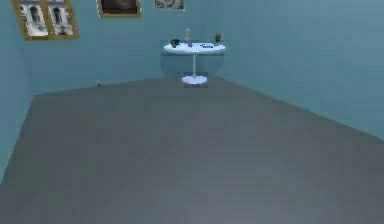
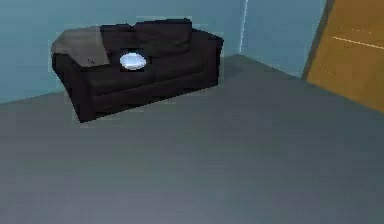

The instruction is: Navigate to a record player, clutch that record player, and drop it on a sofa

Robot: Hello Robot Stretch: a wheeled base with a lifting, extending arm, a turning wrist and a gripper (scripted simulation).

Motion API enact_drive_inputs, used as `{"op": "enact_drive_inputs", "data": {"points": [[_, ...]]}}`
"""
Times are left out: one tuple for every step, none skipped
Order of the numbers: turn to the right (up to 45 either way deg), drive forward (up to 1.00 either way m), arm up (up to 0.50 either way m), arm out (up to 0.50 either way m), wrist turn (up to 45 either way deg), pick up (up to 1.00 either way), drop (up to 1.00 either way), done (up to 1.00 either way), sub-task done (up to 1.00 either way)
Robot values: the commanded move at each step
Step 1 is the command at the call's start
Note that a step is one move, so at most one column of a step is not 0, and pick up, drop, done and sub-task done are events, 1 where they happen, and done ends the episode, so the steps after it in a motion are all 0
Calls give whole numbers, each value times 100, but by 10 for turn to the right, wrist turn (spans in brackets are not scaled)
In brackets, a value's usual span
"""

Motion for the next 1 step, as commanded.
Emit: {"op": "enact_drive_inputs", "data": {"points": [[-450, 0, 0, 0, 0, 0, 0, 0, 0]]}}
